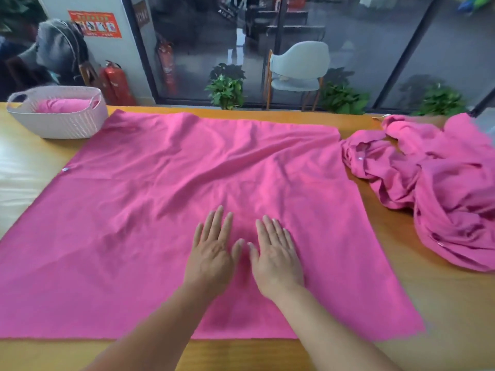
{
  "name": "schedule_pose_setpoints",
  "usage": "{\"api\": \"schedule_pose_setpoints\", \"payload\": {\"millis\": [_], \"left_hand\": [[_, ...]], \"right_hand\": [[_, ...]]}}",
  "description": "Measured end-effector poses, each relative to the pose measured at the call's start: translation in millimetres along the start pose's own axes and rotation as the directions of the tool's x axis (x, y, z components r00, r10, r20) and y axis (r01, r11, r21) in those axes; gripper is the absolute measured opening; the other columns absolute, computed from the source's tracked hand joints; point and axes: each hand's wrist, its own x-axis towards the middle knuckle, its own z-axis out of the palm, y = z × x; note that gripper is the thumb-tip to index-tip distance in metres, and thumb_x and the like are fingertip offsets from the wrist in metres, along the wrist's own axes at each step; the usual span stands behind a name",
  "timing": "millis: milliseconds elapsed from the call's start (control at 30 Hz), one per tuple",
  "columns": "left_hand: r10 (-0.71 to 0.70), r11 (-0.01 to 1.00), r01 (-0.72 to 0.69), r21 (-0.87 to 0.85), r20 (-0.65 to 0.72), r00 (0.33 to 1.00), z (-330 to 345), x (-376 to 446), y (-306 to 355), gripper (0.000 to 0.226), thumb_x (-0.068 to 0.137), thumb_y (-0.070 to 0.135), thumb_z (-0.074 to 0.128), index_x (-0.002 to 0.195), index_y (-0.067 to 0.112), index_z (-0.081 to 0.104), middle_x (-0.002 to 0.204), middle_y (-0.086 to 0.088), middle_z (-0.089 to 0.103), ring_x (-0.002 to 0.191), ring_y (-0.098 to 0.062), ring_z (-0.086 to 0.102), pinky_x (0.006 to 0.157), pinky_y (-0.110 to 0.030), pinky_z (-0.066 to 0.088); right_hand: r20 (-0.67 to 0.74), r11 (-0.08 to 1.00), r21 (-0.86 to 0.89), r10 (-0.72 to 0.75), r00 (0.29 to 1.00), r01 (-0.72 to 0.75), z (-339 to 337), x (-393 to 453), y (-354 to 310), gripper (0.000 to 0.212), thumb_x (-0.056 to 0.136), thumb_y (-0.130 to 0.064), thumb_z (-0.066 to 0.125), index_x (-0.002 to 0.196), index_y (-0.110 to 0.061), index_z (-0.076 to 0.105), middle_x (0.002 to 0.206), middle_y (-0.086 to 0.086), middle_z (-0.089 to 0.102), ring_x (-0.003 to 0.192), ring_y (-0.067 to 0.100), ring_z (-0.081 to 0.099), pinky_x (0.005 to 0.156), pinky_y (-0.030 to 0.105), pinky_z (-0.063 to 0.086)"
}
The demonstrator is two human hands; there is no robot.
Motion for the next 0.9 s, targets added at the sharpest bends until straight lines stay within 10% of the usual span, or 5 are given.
{"api": "schedule_pose_setpoints", "payload": {"millis": [267,400,533,700,900], "left_hand": [[0.023,0.993,-0.022,0.116,-0.011,1.0,17,17,65,0.095,0.083,0.076,-0.006,0.155,0.02,0.019,0.163,0.0,0.008,0.15,-0.015,-0.004,0.12,-0.035,-0.009],[0.123,0.992,-0.124,0.02,0.045,0.991,42,46,135,0.079,0.089,0.07,0.001,0.155,0.025,-0.001,0.159,0.007,-0.018,0.145,-0.008,-0.023,0.119,-0.031,-0.016],[0.17,0.964,-0.201,0.173,0.18,0.969,67,34,156,0.069,0.098,0.064,0.022,0.148,0.021,0.039,0.159,-0.001,0.025,0.148,-0.019,0.02,0.115,-0.039,0.012],[0.214,0.97,-0.226,0.087,0.129,0.968,55,47,175,0.061,0.098,0.06,0.027,0.135,0.022,0.057,0.144,0.0,0.05,0.133,-0.021,0.048,0.112,-0.033,0.021],[0.228,0.969,-0.237,0.073,0.114,0.967,41,153,188,0.083,0.08,0.044,-0.014,0.156,0.021,0.011,0.164,-0.002,-0.001,0.15,-0.016,-0.006,0.12,-0.03,-0.009]], "right_hand": [[-0.059,0.973,-0.056,0.22,0.974,-0.223,-49,-22,140,0.093,0.078,-0.063,-0.018,0.158,-0.017,-0.004,0.164,-0.003,-0.012,0.151,0.011,-0.012,0.121,0.031,-0.013],[-0.049,0.991,-0.035,0.129,0.99,-0.131,-39,-5,143,0.08,0.091,-0.057,0.004,0.157,-0.014,0.017,0.165,0.0,0.01,0.152,0.014,0.006,0.12,0.032,-0.005],[-0.089,0.974,-0.096,0.197,0.976,-0.205,-38,-32,180,0.067,0.097,-0.051,0.029,0.145,-0.009,0.046,0.152,0.005,0.042,0.143,0.018,0.038,0.115,0.035,0.015],[-0.11,0.976,-0.03,0.21,0.972,-0.214,-51,-29,190,0.065,0.104,-0.046,0.015,0.139,-0.008,0.056,0.147,0.005,0.05,0.14,0.017,0.04,0.114,0.032,0.015],[-0.176,0.992,0.013,0.128,0.976,-0.128,-67,66,177,0.073,0.101,-0.052,-0.001,0.153,-0.012,0.03,0.16,0.0,0.022,0.149,0.015,0.015,0.117,0.03,0.002]]}}
